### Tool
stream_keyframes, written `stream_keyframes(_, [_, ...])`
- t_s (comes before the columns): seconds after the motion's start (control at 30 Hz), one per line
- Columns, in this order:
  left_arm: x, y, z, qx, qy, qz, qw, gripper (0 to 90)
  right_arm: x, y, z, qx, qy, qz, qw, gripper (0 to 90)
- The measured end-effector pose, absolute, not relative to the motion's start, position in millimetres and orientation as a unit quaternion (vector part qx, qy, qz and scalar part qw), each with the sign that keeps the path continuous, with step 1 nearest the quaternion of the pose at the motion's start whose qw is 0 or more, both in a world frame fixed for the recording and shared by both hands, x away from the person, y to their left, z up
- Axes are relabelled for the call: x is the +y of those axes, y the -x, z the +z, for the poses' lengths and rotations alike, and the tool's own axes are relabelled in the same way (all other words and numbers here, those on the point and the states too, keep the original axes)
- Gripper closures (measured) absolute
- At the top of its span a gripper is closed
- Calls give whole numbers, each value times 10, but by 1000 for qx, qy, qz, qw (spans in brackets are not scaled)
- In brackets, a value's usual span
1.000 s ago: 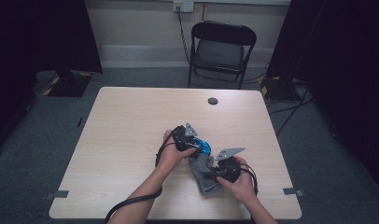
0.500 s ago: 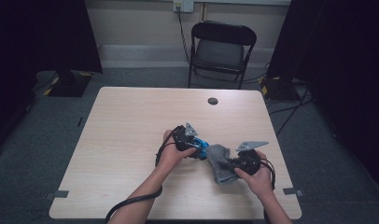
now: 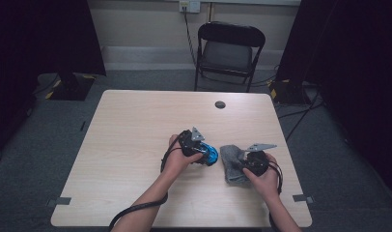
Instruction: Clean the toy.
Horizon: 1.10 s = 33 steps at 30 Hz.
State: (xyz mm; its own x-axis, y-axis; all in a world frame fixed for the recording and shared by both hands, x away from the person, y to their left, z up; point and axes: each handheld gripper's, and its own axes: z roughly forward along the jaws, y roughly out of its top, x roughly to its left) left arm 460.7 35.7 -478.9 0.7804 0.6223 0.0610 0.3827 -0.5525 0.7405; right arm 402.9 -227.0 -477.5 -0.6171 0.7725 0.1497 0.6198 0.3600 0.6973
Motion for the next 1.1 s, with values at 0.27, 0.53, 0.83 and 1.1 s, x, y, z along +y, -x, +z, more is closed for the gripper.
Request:
stream_keyframes(0.27, [353, -4604, -4786, 290, -867, 161, 372, 158, -2218, -4084, -4841, 815, -434, 369, 106, 743])
stream_keyframes(0.53, [344, -4599, -4787, 292, -866, 162, 372, 158, -2103, -4068, -4838, 825, -419, 365, 99, 744])
stream_keyframes(0.83, [350, -4594, -4796, 292, -864, 164, 376, 158, -2013, -4023, -4818, 837, -402, 361, 83, 743])
stream_keyframes(1.1, [348, -4598, -4795, 292, -865, 165, 375, 158, -1923, -3935, -4807, 847, -385, 363, 52, 742])
